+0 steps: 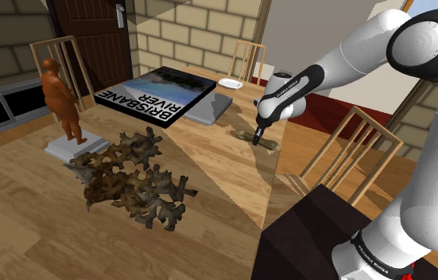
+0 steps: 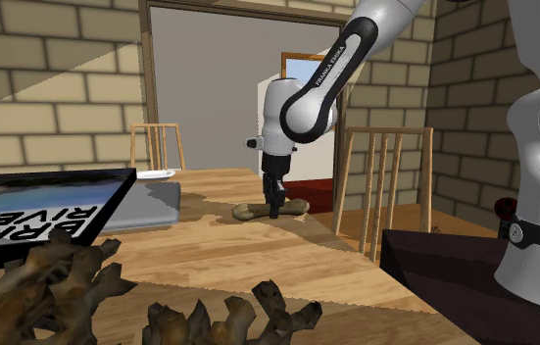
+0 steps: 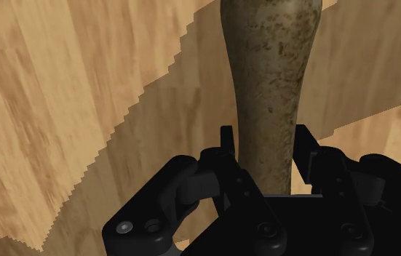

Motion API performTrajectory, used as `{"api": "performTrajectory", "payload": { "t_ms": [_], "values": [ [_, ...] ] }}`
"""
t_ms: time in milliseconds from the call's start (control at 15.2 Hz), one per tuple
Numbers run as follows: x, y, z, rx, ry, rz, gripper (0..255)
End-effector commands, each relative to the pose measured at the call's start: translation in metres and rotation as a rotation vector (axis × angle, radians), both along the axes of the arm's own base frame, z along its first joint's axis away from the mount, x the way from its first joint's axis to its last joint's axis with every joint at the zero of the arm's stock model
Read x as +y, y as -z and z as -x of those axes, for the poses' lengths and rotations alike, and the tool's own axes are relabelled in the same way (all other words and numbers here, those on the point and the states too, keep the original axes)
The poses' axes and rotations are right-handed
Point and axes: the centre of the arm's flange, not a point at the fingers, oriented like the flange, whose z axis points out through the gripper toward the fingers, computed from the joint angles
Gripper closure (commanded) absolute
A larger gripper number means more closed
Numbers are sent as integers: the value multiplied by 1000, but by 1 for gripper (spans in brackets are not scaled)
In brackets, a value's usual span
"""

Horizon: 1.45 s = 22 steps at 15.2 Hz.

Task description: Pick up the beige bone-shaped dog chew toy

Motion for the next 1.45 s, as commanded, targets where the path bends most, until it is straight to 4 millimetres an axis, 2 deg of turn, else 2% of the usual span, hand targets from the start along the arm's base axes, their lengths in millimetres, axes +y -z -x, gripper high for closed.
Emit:
{"api": "performTrajectory", "payload": {
  "t_ms": [0, 264, 1254, 1386],
  "values": [
    [0, 0, 0, 0, 0, 0, 255],
    [0, 0, 1, 0, 0, 0, 255],
    [0, -79, 1, 0, 0, 0, 255],
    [0, -80, 1, 0, 0, 0, 255]
  ]
}}
